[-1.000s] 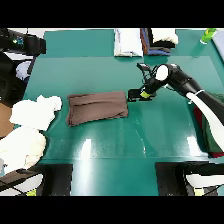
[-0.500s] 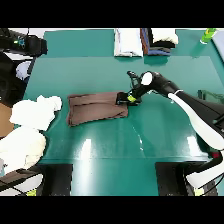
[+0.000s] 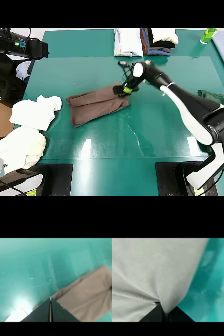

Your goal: Fold the shirts.

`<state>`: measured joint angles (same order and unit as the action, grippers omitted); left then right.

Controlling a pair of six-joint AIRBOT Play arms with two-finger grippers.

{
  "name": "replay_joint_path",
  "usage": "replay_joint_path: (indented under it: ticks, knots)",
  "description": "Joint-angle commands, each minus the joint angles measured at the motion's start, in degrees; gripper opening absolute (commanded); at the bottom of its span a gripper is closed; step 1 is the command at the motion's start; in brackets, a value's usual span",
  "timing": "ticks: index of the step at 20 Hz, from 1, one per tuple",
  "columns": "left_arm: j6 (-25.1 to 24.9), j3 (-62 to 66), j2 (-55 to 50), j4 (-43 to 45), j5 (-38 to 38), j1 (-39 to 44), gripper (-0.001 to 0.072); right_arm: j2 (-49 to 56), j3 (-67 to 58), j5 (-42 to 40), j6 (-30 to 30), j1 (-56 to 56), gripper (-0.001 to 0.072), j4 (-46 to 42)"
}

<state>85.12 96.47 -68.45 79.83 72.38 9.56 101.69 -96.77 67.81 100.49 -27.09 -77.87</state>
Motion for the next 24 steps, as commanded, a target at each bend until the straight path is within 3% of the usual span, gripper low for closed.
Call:
replay_joint_path:
  ticks: [1,6,14,24]
  knots:
    - [-0.6,0.0,0.0,0.1,0.0,4.4,0.0025,-2.9,-6.7,8.0,0.0,5.2,0.0020,-11.5]
    - [-1.6,0.0,0.0,0.1,-1.4,12.9,0.0025,-11.4,-7.1,13.7,-0.6,23.8,0.0020,-16.7]
    - [-1.0,0.0,0.0,-0.1,-2.5,13.9,0.0025,-17.5,-7.1,14.5,-2.1,54.9,0.0020,-16.1]
    - [0.3,0.0,0.0,-0.1,-2.5,13.9,0.0026,-22.7,-7.3,12.3,-1.7,60.5,0.0019,-14.7]
